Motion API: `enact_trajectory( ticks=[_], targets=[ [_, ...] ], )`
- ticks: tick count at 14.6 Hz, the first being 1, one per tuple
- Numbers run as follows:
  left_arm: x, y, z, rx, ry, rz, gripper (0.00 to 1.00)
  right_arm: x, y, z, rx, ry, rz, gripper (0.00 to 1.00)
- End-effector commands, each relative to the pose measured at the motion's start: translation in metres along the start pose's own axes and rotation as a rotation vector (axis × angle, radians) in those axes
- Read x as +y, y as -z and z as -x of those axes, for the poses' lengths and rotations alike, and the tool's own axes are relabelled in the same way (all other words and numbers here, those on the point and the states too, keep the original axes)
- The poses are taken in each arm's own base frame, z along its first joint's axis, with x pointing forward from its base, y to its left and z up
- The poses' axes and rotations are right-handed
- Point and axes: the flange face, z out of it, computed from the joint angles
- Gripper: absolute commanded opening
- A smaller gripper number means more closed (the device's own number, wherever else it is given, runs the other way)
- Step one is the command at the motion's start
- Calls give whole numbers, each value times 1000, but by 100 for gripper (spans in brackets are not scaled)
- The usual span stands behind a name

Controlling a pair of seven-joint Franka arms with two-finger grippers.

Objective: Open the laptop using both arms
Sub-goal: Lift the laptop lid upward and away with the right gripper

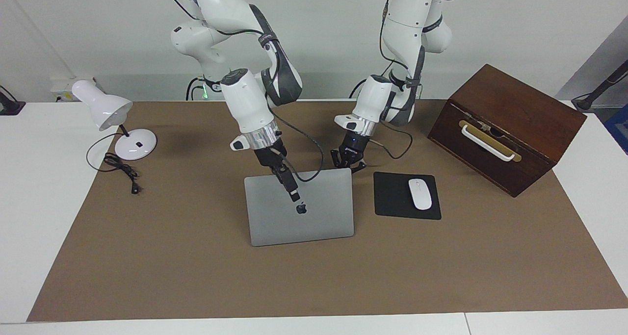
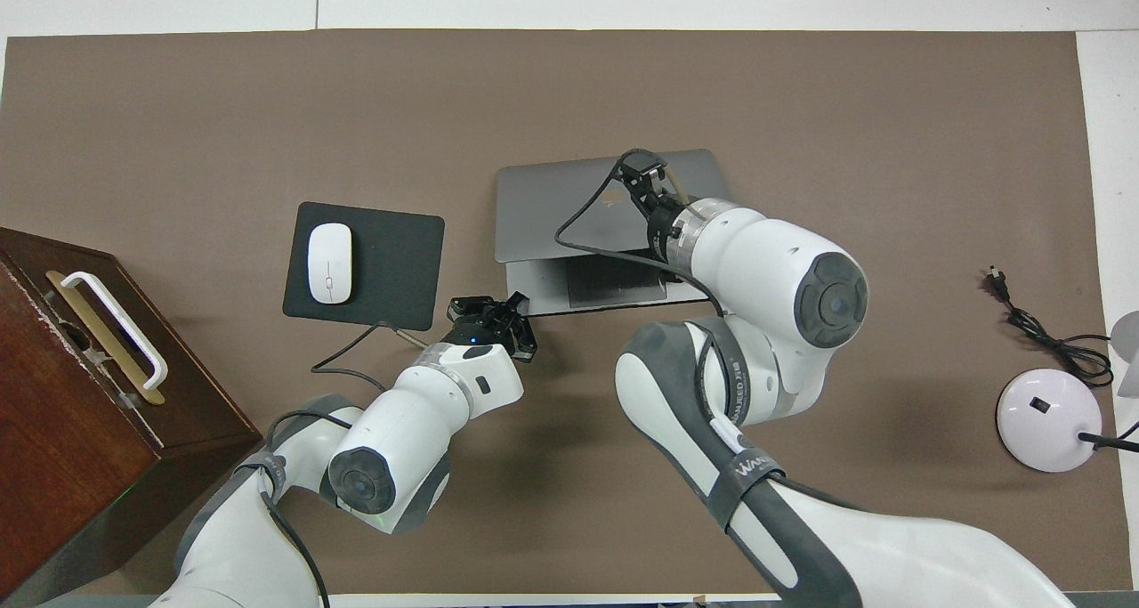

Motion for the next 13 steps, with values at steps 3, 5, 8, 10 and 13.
enact_trajectory(
  ticks=[3,5,8,10,13],
  targets=[
    [3,-17,9,-16,-25,5,0,-34,-9,-8,7,34,-1,100],
    [5,-18,9,-18,-30,8,0,-44,-12,-11,8,33,2,100],
    [4,-19,10,-19,-29,7,0,-62,-9,-18,0,31,15,100],
    [4,-20,10,-21,-29,7,0,-69,-11,-20,1,34,17,100],
    [5,-20,10,-21,-30,8,0,-80,-12,-25,2,29,25,100]
  ],
)
